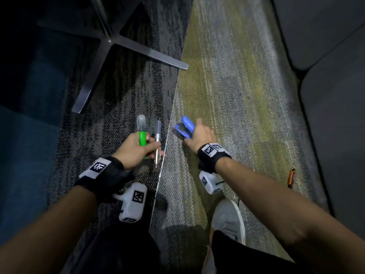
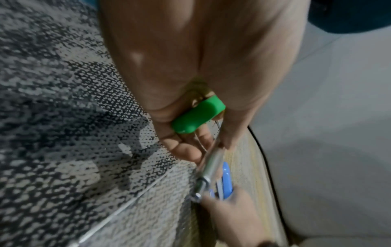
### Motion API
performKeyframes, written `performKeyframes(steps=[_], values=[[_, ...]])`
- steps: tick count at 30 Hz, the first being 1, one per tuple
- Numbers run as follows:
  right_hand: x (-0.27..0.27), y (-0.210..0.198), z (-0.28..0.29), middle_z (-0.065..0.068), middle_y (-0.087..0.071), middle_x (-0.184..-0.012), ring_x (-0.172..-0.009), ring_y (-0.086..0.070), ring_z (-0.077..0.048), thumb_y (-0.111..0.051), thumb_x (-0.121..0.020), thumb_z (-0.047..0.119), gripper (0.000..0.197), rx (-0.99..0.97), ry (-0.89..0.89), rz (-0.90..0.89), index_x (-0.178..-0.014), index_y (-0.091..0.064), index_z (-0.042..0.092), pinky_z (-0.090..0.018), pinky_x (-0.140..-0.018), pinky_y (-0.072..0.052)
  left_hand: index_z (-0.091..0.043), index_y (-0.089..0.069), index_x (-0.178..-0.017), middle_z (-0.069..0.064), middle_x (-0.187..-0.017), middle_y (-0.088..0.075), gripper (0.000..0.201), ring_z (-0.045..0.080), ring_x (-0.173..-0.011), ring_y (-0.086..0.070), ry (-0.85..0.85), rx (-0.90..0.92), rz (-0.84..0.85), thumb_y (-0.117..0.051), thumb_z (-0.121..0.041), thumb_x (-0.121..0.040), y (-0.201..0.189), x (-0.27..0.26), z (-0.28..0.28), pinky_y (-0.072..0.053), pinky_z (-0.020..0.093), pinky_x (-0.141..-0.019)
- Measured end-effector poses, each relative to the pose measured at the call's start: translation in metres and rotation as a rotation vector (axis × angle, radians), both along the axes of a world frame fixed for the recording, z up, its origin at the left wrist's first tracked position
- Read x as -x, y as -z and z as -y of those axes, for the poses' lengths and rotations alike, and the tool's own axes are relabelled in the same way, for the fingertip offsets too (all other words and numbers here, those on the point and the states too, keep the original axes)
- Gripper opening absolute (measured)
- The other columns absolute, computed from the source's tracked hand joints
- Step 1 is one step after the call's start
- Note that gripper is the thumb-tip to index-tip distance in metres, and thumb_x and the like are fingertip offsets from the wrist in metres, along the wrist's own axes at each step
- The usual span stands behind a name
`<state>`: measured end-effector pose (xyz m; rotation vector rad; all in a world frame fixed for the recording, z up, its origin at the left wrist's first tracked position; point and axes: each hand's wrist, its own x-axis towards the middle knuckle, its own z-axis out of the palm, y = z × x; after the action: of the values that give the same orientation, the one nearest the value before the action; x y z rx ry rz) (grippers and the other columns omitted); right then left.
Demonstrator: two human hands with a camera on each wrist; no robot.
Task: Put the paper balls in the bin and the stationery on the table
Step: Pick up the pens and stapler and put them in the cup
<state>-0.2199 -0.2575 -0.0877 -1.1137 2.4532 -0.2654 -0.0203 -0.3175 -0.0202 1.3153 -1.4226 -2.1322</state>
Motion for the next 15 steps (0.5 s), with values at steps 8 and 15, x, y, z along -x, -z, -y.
performKeyframes(steps=[8,15], values=[[0.022,-0.014,0.010,-0.011,-0.069,-0.088,-0.077,-0.068,-0.025,-0.072,-0.071,0.041,0.042,0.005,0.100,0.249,-0.100,-0.066,0.012,-0.025,-0.062,-0.047,-0.016,-0.036,-0.065,0.008,-0.067,-0.046,0.036,0.018,-0.058,-0.071,-0.074,-0.084,0.008,-0.056,0.005,-0.086,0.013,0.016,-0.033,-0.054,0.018,-0.050],[0.053,-0.037,-0.118,-0.010,-0.070,-0.066,-0.060,-0.072,-0.020,-0.057,-0.089,0.002,0.005,0.602,0.838,1.392,-0.094,-0.058,0.001,-0.028,-0.057,-0.060,-0.018,-0.036,-0.066,0.005,-0.061,-0.051,0.036,0.025,-0.071,-0.073,0.014,-0.164,-0.018,-0.051,0.005,-0.089,0.017,0.048,-0.057,-0.058,0.035,-0.068]])
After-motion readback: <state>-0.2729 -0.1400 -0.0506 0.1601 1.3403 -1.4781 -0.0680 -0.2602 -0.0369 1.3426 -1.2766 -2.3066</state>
